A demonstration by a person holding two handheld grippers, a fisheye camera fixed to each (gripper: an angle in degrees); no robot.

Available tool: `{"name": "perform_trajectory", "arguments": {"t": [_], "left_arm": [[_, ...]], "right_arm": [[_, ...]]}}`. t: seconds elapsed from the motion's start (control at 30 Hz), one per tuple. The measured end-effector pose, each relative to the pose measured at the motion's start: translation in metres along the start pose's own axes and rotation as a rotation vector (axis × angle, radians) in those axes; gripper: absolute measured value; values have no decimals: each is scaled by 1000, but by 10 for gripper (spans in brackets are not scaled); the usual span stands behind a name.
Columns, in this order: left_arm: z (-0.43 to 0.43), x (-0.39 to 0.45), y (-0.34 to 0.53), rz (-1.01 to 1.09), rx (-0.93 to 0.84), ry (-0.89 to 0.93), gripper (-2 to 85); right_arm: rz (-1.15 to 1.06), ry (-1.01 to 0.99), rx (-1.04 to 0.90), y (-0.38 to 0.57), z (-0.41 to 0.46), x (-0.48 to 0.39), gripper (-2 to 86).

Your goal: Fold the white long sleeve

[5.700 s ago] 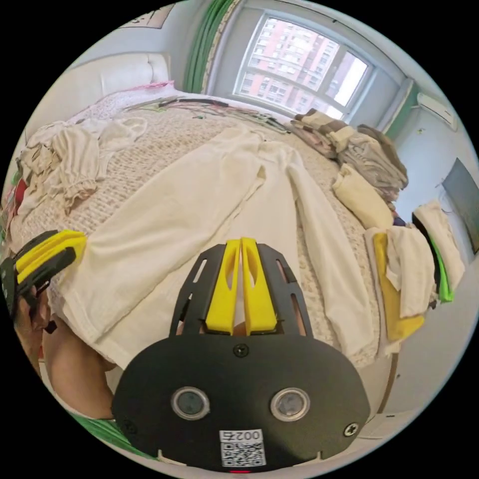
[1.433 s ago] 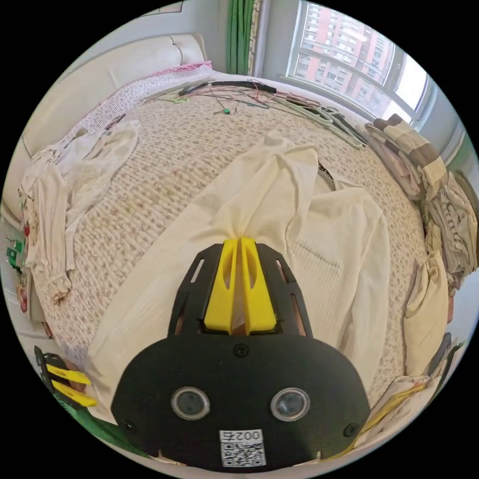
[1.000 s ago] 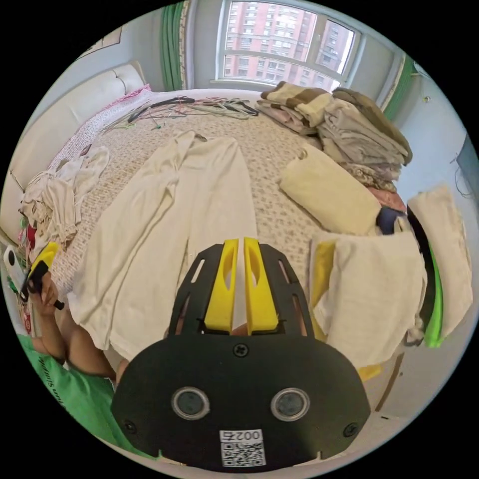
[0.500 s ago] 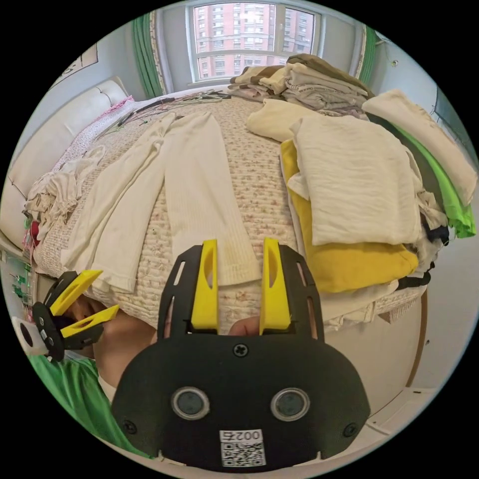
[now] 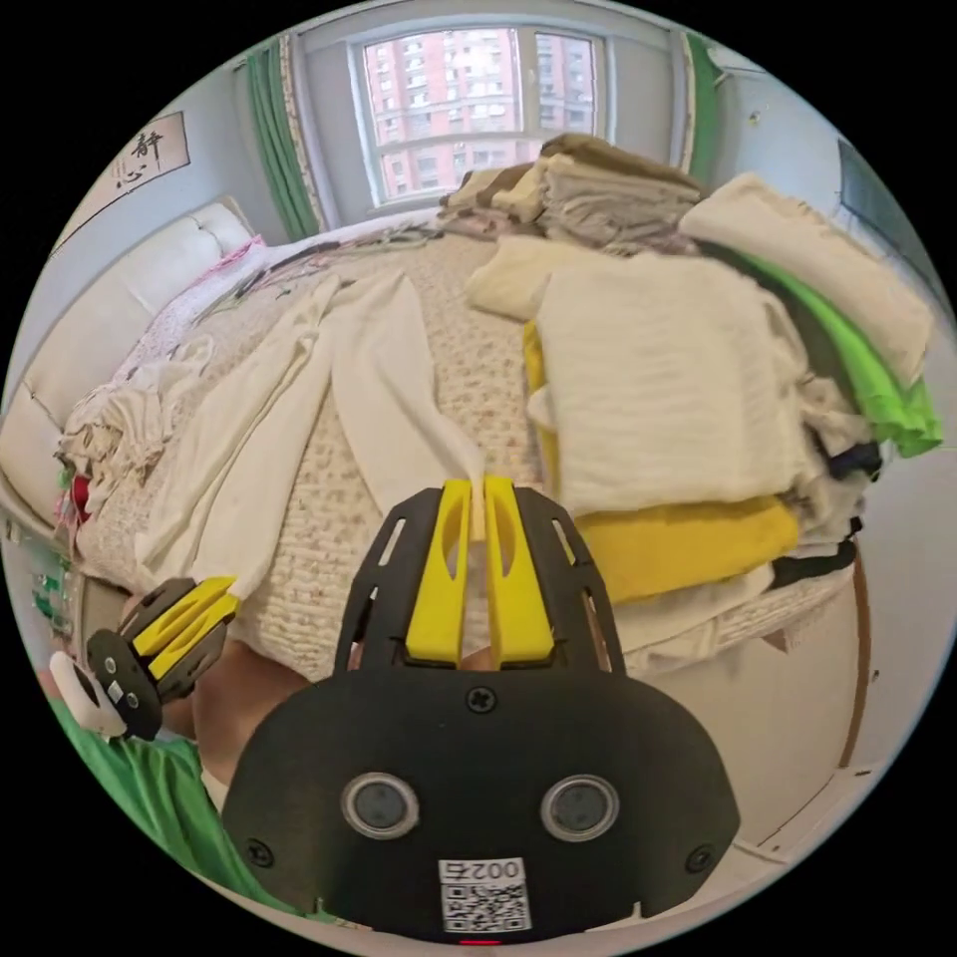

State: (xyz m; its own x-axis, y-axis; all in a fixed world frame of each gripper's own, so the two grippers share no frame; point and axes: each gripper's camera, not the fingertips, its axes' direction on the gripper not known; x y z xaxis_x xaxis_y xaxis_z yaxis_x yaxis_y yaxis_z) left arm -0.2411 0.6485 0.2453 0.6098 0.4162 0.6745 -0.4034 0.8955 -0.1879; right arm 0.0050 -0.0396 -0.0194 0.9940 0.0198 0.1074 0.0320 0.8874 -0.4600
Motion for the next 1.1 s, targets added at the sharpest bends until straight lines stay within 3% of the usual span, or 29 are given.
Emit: {"name": "perform_trajectory", "arguments": {"t": [0.33, 0.53, 0.8, 0.93, 1.1], "left_arm": [[-26, -57, 10, -98, 89, 124, -10], [-44, -123, 28, -257, 160, 255, -10], [-73, -242, 98, -642, 338, 514, -10], [-87, -309, 150, -834, 392, 616, -10], [-94, -378, 216, -1045, 426, 647, -10]], "right_arm": [[210, -164, 161, -28, -70, 45, -3], [255, -216, 350, -112, -143, 40, -6], [76, -245, 378, -283, -215, -110, -8], [15, -213, 349, -326, -206, -199, -8], [-71, -337, 302, -348, -166, -326, -7]]}}
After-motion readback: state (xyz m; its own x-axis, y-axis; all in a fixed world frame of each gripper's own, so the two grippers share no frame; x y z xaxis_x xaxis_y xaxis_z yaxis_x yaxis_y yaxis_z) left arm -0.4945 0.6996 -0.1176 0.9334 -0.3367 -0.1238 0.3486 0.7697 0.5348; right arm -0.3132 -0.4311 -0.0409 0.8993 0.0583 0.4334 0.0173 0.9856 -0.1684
